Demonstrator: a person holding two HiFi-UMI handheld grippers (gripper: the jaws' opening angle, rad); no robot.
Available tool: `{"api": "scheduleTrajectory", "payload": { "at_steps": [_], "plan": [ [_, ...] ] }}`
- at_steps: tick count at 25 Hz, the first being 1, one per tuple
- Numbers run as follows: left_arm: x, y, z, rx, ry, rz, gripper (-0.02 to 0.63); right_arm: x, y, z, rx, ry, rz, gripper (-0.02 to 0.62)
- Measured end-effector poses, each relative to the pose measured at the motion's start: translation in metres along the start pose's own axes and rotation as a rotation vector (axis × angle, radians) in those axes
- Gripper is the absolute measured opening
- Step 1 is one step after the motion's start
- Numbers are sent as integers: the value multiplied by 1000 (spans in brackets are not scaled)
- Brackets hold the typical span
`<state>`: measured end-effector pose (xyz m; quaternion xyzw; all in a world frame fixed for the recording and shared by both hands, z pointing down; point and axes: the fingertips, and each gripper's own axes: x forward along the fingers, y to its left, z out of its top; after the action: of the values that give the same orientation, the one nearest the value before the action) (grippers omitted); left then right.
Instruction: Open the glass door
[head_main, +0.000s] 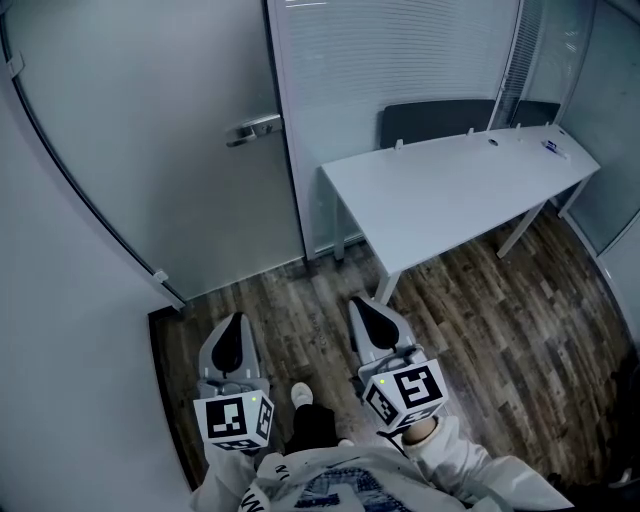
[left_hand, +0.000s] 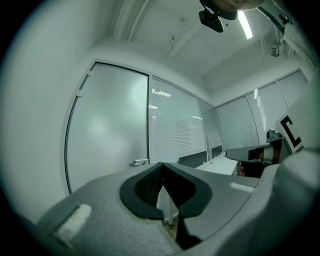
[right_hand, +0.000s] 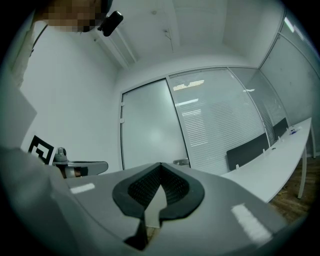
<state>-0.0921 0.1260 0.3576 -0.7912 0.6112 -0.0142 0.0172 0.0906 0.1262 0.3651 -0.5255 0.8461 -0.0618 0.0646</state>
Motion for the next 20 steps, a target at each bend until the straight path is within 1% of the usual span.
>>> {"api": "scheduleTrajectory", "payload": {
  "at_steps": [7,12,16,20],
  "plan": [
    [66,42,-6,-12,5,-15,5,73,-13,-5,-1,13,-26,3],
    [116,84,-17,-22,29,-20,5,139,-16,-16,10,37,-37,3],
    [152,118,-23,-28,29,-24,5,188,-15,-25,10,52,-39,3],
    [185,152,-24,-33,23,-24,5,233,-14,-25,-5,49,-48,3]
  ]
}}
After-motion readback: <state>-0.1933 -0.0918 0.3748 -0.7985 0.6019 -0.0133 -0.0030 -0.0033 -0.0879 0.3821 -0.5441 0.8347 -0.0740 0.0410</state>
